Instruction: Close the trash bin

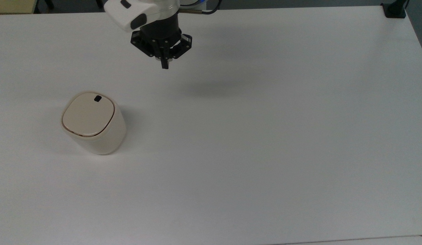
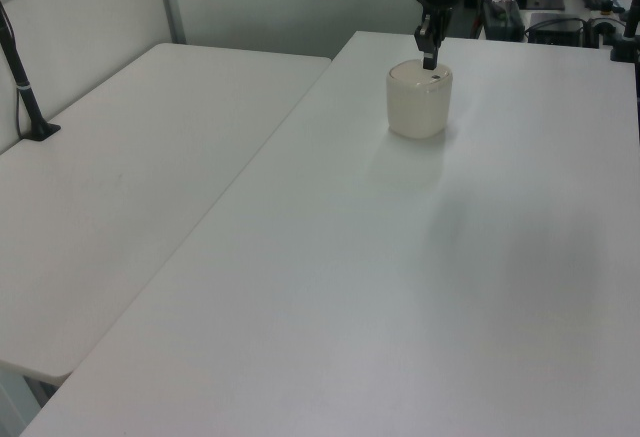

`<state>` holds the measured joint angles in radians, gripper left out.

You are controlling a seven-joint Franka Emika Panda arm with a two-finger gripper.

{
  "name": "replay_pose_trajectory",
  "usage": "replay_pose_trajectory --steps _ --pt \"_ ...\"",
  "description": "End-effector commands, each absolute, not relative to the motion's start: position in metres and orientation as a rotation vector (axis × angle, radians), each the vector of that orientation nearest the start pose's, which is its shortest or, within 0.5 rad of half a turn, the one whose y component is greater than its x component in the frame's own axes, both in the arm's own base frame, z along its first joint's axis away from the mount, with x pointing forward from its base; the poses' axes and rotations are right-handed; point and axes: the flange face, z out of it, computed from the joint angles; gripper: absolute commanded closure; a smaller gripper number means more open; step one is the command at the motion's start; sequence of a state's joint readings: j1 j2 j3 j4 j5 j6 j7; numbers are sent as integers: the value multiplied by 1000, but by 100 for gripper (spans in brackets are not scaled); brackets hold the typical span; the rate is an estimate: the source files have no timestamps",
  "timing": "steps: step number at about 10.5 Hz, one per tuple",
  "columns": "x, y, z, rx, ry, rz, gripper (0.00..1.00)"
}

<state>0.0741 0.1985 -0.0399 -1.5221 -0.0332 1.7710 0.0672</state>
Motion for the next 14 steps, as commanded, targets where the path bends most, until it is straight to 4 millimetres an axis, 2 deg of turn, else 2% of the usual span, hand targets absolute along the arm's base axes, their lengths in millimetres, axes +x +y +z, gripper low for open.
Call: replay_pose_trajectory --steps 1,2,3,4,5,14 --pt "586 56 579 -3190 -68 -12 97" --pt "582 58 577 -3190 -79 -7 89" --pt "583 54 573 -3190 -67 1 74" --pt "583 51 576 -3189 -57 -8 52" --pt "583 47 579 -3184 -41 -13 2" --pt "581 46 582 -3192 -42 -9 0"
